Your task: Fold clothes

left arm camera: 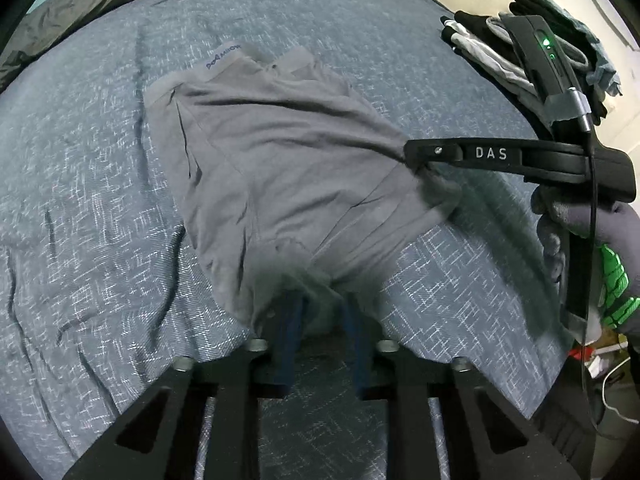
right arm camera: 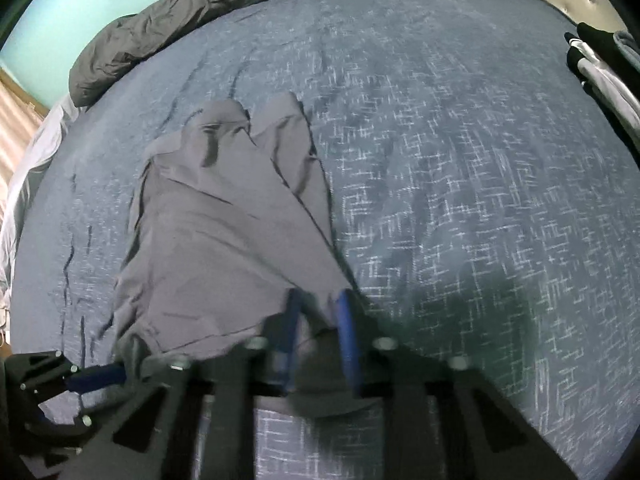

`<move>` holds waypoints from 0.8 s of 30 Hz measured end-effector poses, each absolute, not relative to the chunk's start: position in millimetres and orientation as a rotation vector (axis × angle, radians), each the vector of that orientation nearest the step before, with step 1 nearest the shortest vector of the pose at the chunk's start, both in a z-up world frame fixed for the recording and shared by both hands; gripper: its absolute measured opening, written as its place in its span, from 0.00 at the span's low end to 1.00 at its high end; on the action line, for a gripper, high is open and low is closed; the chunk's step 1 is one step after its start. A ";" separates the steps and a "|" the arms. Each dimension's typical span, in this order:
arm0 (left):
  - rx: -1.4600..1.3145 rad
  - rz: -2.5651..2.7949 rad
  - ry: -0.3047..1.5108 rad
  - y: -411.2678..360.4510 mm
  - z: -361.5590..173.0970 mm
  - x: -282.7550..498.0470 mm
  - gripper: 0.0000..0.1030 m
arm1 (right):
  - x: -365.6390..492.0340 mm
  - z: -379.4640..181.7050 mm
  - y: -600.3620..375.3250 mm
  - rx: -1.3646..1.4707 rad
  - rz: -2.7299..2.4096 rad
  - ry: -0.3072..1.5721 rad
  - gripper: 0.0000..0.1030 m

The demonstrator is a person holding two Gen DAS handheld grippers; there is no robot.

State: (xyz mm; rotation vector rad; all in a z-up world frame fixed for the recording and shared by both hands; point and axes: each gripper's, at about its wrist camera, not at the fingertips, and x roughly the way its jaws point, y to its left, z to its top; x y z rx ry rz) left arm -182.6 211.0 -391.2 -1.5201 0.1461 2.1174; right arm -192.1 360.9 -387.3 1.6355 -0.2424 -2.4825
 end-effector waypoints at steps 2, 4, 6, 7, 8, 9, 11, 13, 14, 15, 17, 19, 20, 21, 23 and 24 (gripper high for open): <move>-1.510 2.115 0.144 208.9 -389.6 -181.9 0.04 | -188.4 -385.1 363.9 1.620 -2.486 -0.235 0.04; -1.503 2.115 0.136 205.2 -386.9 -181.6 0.02 | -186.1 -381.3 364.8 1.600 -2.484 -0.222 0.02; -1.497 2.117 0.120 201.8 -384.0 -181.6 0.02 | -183.3 -376.8 366.7 1.579 -2.484 -0.212 0.02; -1.492 2.118 0.115 200.6 -381.9 -181.5 0.02 | -181.8 -374.4 368.3 1.570 -2.484 -0.217 0.02; -1.488 2.119 0.110 199.4 -379.8 -181.4 0.02 | -180.5 -371.8 369.7 1.561 -2.485 -0.222 0.02; -1.483 2.120 0.106 198.1 -377.6 -181.5 0.02 | -179.6 -369.7 371.3 1.553 -2.484 -0.231 0.02; -1.473 2.122 0.096 195.1 -372.5 -181.9 0.02 | -176.7 -364.0 376.1 1.537 -2.480 -0.257 0.01; -1.459 2.124 0.083 190.7 -365.5 -181.8 0.02 | -174.7 -357.7 378.9 1.522 -2.477 -0.275 0.01; -1.454 2.124 0.078 188.5 -362.3 -181.4 0.02 | -173.7 -354.7 380.8 1.516 -2.476 -0.280 0.01; -1.448 2.124 0.075 186.4 -359.3 -181.0 0.02 | -175.1 -350.8 380.7 1.511 -2.474 -0.287 0.01; -1.437 2.129 0.074 182.1 -354.1 -179.5 0.02 | -179.9 -342.9 377.7 1.502 -2.473 -0.298 0.01; -1.430 2.131 0.070 177.0 -348.8 -177.4 0.02 | -181.1 -336.2 377.4 1.495 -2.473 -0.297 0.01; -1.428 2.131 0.066 175.2 -346.7 -176.7 0.02 | -180.2 -333.5 378.3 1.495 -2.470 -0.299 0.01; -1.426 2.130 0.062 173.1 -344.6 -175.8 0.02 | -178.7 -330.7 382.6 1.494 -2.467 -0.303 0.01; -1.421 2.125 0.058 167.7 -340.2 -172.6 0.02 | -175.8 -325.2 391.9 1.490 -2.461 -0.309 0.01; -1.420 2.125 0.060 165.6 -338.6 -171.0 0.02 | -175.4 -321.8 392.0 1.487 -2.459 -0.302 0.01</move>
